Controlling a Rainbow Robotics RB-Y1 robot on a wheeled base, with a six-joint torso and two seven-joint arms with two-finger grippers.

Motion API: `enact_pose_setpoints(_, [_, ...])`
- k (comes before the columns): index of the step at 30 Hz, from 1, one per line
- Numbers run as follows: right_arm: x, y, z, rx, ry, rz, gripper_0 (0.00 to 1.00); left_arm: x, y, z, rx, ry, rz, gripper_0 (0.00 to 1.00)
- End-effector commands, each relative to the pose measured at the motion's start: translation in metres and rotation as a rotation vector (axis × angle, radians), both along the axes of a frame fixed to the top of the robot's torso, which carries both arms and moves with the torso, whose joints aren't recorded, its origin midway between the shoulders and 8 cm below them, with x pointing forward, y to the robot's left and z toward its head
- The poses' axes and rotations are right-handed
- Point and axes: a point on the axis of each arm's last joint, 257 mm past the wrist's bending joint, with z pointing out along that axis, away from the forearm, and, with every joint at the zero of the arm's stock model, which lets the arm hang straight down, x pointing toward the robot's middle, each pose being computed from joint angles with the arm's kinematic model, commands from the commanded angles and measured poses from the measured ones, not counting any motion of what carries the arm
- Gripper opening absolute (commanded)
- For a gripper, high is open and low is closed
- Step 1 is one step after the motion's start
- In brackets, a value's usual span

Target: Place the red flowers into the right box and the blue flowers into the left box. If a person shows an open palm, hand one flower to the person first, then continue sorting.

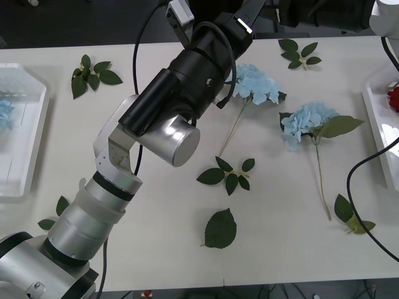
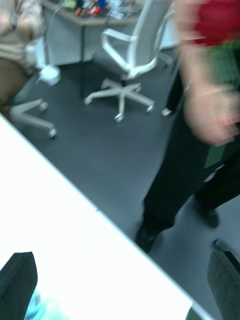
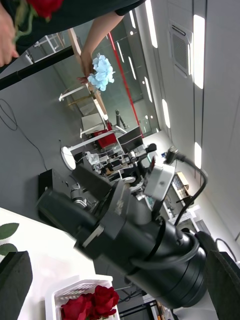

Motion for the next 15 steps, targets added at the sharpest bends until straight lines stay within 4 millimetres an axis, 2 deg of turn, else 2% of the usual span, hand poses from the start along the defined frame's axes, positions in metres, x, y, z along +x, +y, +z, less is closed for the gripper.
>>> enact_pose_setpoints(1, [-0.002, -0.012, 0.010, -0.071, 0.022, 0.023, 0.99, -0.006, 0.004, 0.020, -0.039, -0.038, 0.010, 1.00])
enact_pose_setpoints(9, [-0.017, -0.045, -0.070, -0.136, 0.275, -0.025, 0.99, -0.006, 0.004, 0.020, -0.039, -0.038, 0.010, 1.00])
enact_pose_setpoints(11, [-0.022, -0.044, -0.085, -0.127, 0.333, -0.032, 0.99, -0.006, 0.004, 0.020, -0.039, -0.038, 0.010, 1.00])
enact_pose_setpoints(15, [-0.037, -0.057, -0.114, -0.104, 0.468, -0.077, 0.99, -0.006, 0.004, 0.020, -0.039, -0.038, 0.010, 1.00])
